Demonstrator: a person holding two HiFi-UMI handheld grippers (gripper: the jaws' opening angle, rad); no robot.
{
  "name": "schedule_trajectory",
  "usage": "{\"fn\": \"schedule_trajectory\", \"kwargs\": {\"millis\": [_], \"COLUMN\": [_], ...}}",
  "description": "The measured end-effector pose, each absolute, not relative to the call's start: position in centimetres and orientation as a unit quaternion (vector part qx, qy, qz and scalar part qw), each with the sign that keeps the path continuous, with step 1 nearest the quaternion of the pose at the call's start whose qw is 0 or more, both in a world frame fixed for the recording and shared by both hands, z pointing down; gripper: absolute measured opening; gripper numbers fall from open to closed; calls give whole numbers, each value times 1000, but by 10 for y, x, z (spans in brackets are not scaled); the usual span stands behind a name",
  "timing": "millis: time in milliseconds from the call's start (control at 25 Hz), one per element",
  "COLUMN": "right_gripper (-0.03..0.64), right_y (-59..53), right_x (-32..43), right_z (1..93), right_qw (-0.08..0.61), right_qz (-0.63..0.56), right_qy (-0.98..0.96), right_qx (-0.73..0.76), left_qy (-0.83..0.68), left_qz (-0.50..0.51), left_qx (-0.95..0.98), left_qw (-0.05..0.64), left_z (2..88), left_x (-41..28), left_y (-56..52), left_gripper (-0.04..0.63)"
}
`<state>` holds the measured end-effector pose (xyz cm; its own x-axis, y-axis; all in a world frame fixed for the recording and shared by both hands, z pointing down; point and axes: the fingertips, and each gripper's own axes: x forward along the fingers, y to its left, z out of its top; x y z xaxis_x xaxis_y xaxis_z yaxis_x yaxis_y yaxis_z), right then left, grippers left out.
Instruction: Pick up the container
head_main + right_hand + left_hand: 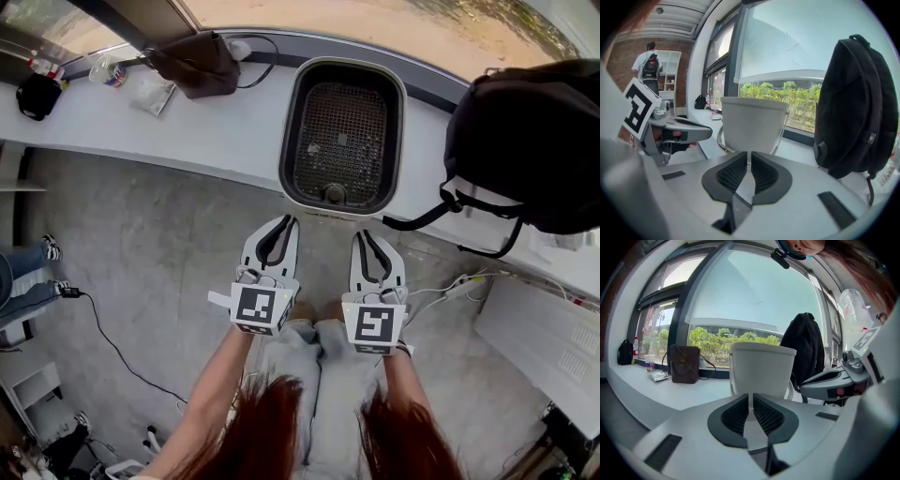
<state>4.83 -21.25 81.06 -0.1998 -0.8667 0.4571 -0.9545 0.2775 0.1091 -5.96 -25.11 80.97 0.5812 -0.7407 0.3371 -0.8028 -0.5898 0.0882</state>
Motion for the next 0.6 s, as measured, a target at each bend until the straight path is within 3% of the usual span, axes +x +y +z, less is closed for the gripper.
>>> {"fn": "schedule_trajectory", "kwargs": {"millis": [600], "right_gripper": [26], "right_y": [-227], "right_x": [49], "right_z": [873], "right_qw": [234], "right_qz": [104], "right_qy": [-766], "right_qx": [589], "left_qy": [-418], "left_qz": [149], "left_qx": [890], "left_qw": [109], "left_z": [877], "left_x": [-48], "left_y": [-263], "left_gripper": [18]}}
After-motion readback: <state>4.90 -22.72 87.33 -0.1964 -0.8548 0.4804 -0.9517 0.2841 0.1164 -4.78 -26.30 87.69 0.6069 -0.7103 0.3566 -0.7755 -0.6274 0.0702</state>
